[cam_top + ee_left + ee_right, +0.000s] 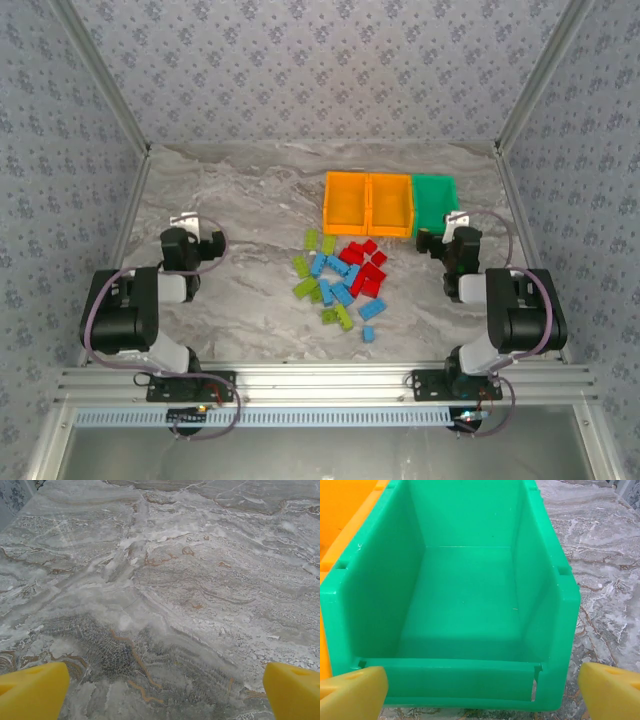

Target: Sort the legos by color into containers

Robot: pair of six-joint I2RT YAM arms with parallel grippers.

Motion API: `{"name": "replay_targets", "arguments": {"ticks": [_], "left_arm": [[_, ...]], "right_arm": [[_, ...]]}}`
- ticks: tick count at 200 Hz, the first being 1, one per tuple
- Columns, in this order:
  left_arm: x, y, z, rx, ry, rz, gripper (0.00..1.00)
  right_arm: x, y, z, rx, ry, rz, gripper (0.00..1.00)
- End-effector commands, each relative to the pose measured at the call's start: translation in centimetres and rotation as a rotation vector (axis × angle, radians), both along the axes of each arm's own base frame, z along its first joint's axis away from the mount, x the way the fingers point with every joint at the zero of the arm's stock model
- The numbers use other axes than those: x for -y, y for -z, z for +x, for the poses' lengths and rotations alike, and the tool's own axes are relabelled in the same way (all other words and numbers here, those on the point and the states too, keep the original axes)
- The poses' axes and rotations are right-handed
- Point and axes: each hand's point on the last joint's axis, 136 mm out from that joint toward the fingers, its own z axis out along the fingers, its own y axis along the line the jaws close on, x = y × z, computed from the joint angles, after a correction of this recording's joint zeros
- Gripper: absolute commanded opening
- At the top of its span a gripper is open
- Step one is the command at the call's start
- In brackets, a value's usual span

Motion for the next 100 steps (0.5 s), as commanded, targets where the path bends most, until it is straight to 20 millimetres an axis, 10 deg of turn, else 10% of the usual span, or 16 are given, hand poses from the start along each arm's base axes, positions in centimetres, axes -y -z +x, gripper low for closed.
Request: {"name": "replay_targets", "arguments": {"ticks": [1, 100], "left_arm": [[0.37, -1.73, 0.97, 0.057, 0.010, -0.008, 0.99], [0.40, -1.72, 0.97, 0.057, 0.011, -0.008, 0.99]], "right_arm": [[0.09, -1.13, 0.63, 0.032, -0.008, -0.012, 1.00], [0.07, -1.13, 0.58, 0.034, -0.013, -0.004, 1.00]]}}
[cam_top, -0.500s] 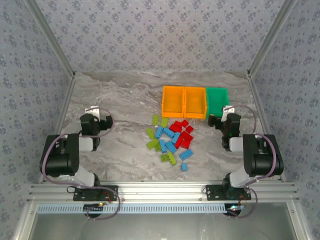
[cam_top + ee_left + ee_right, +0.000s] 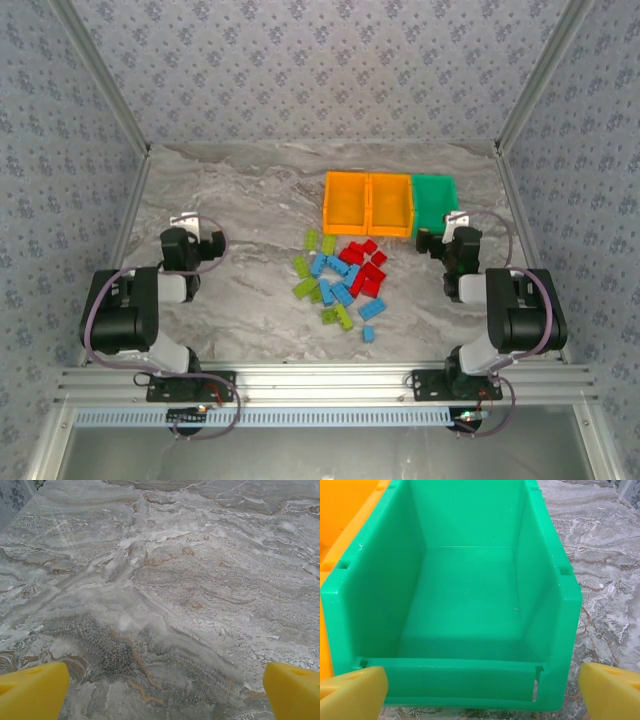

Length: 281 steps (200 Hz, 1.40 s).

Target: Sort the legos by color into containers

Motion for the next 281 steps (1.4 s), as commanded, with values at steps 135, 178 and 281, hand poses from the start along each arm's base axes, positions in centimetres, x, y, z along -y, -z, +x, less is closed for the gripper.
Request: {"name": "replay_targets", "arguments": {"ticks": [135, 178, 281], "left_arm": [[17.6, -15.7, -7.8, 0.230, 0.590, 0.113, 0.99], [30.6, -14.1, -17.9, 0.262, 1.195, 0.167, 0.99], [32.0, -7.8, -22.3, 0.275, 1.353, 0.220, 0.99]], "right_arm": [[-10.1, -7.3, -13.5, -0.574, -0.054, 0.416, 1.00], [-13.2, -4.2, -13.1, -0.699, -0.086, 0.318, 1.00], [-19.7, 1.6, -12.8, -0.888, -0.157, 0.163, 0.83]]}}
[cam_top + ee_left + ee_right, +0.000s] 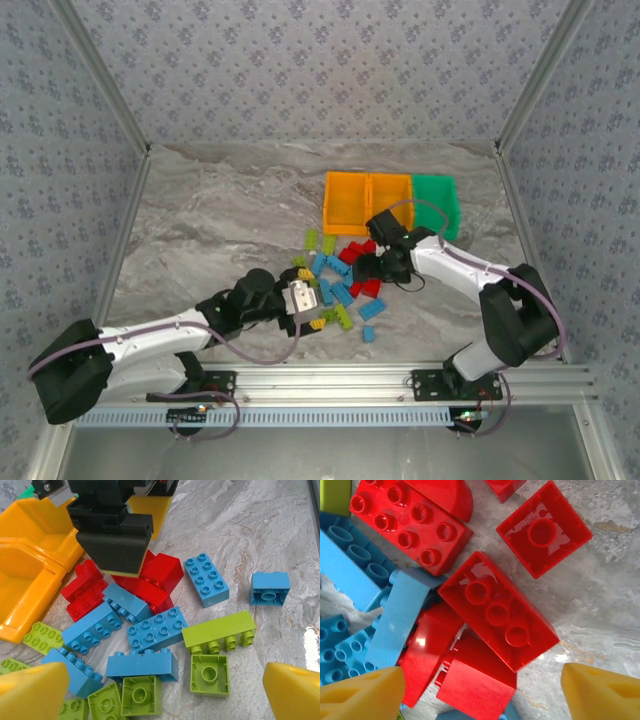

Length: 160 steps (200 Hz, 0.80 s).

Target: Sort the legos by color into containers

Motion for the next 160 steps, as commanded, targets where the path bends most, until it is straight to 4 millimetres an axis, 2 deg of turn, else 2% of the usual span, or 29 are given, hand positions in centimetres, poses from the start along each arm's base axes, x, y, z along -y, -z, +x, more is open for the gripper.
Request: {"name": "replay_targets", "arguments": {"ticks": [1, 23, 36, 56, 97, 160], "left_arm": [[0.7, -2.6, 0.0, 0.055, 0.017, -0.102, 0.99], [0.6, -2.7, 0.2, 0.048, -0.003, -0.104, 0.99], [0.6, -2.8, 0.3, 0.044, -0.007, -0.109, 0.99], [0.5, -2.8, 0.4, 0.045, -0.016, -0.111, 0.99], [0.4, -2.6, 0.6, 0.051, -0.031, -0.103, 0.99], [0.6, -2.2, 0.8, 0.040, -0.039, -0.098, 0.99]], "right_arm": [[-0.2, 0.3, -0.3, -0.001, 0.042, -0.042, 0.83], [-0.3, 1.1, -1.7, -0.002, 0.113, -0.070, 0.82], [-0.3, 1.2, -1.4, 0.047, 0.146, -0.079, 0.82], [0.4, 1.8, -1.5, 0.053, 0.189, -0.099, 0.72], [0.4, 2.3, -1.7, 0.055, 0.187, -0.092, 0.62], [1.5, 0.3, -2.8, 0.122, 0.222, -0.027, 0.55]]}}
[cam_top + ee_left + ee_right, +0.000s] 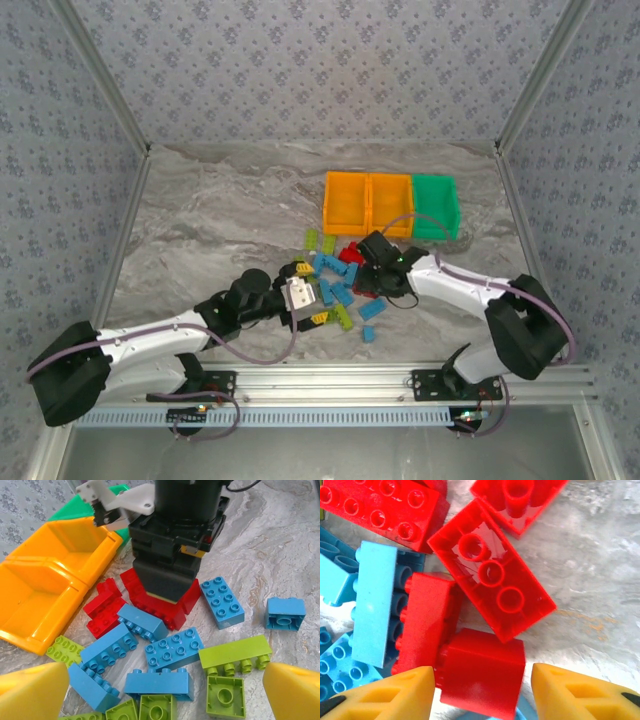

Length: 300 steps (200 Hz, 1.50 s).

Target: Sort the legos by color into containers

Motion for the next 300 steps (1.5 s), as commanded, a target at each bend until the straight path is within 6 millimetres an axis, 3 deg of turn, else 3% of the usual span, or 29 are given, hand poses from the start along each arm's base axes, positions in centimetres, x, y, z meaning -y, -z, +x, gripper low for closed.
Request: {"name": "replay_targets", "arguments": {"ticks": [1, 17, 47, 105, 135, 185, 221, 259, 277, 300], "left_arm": [[0.3, -0.3, 0.1, 0.002, -0.002, -0.023, 0.99], [0.4, -0.3, 0.1, 0.000, -0.002, -0.023, 0.99], [0.5, 0.1, 0.2, -0.007, -0.002, -0.013, 0.99], [0.6, 0.2, 0.3, -0.012, -0.003, -0.006, 0.99], [0.6, 0.4, 0.3, -0.018, -0.005, 0.003, 0.99], [0.7, 0.3, 0.2, -0.023, -0.001, -0.002, 0.99], [0.8, -0.3, -0.4, -0.024, 0.028, -0.038, 0.99], [0.6, -0.9, -0.3, -0.014, 0.015, -0.077, 0.99], [0.5, -1.3, -0.1, -0.008, -0.007, -0.091, 0.99], [0.3, -1.3, 0.2, -0.006, -0.029, -0.091, 0.99]], "right_arm": [[1.4, -0.4, -0.8, 0.026, 0.044, -0.007, 0.55], [1.3, -0.3, -0.9, 0.026, 0.033, 0.012, 0.56], [0.4, 0.2, -0.7, 0.012, 0.001, 0.025, 0.67], [-0.1, 1.8, -0.5, -0.025, -0.012, 0.039, 0.63], [0.3, 2.5, -0.7, -0.038, -0.001, 0.023, 0.67], [1.0, 3.1, -0.3, -0.041, 0.019, -0.003, 0.54], [1.6, 0.6, 0.1, 0.037, 0.032, 0.007, 0.42], [3.9, -5.4, 1.4, 0.205, 0.104, 0.007, 0.42], [5.7, -8.5, 3.7, 0.281, 0.145, 0.008, 0.43], [9.7, -11.0, 8.6, 0.345, 0.242, 0.029, 0.43]]}}
